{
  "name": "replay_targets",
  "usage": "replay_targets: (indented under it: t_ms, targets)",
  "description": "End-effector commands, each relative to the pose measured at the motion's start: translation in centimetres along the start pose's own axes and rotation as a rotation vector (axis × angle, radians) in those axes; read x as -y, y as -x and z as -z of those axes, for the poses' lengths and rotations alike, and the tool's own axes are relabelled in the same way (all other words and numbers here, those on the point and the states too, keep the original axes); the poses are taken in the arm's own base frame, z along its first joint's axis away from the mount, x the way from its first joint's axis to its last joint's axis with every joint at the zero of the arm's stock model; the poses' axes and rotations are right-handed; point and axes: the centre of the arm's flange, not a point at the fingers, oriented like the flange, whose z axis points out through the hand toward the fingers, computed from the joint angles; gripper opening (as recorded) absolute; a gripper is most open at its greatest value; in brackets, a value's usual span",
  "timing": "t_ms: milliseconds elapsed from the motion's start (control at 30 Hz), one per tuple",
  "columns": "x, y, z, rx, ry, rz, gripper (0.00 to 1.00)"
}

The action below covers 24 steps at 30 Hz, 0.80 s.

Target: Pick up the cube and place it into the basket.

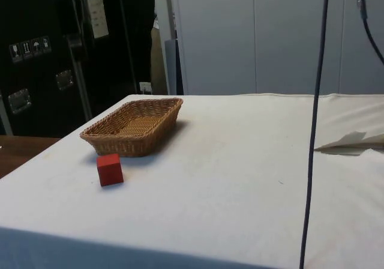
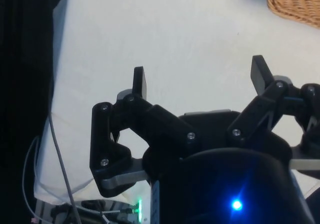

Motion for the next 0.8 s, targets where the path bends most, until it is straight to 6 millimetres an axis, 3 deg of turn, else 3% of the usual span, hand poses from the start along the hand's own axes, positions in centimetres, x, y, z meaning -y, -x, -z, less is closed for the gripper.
replay_targets:
  t_ms: [0, 267, 600, 767]
  targets:
    - [0.0, -0.1, -0.2, 0.002, -0.001, 0.002, 1.0]
    - [0.6, -0.8, -2.4, 0.012, -0.009, 0.0, 1.0]
    - [1.0, -1.1, -3.2, 0.019, -0.012, -0.005, 1.0]
    - [0.9, -1.4, -4.5, 0.024, -0.014, -0.002, 1.0]
